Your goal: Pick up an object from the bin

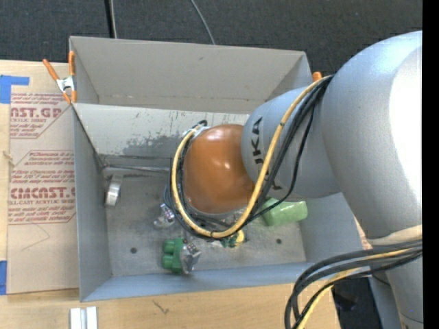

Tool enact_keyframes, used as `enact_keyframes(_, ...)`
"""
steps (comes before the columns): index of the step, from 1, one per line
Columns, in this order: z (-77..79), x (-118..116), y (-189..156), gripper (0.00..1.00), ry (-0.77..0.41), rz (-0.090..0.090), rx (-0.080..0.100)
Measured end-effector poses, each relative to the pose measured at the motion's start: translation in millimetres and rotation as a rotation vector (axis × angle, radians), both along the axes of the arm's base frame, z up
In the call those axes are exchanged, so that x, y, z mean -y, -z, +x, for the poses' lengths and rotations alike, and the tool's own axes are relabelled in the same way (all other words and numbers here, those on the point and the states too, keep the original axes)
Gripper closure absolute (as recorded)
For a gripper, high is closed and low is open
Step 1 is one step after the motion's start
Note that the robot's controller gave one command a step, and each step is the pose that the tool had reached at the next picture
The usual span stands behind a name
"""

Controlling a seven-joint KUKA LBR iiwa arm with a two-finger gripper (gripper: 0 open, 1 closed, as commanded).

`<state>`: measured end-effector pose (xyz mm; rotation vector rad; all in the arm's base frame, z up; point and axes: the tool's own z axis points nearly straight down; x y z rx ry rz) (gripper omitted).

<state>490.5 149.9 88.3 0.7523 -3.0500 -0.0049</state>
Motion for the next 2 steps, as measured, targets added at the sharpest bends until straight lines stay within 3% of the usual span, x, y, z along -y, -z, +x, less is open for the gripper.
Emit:
enact_keyframes(1,1.2,2,0,1.00,0.002,-0.001,0.002)
enact_keyframes(2,16.8,-33,-130,1.00,0.005,0.002,0.011)
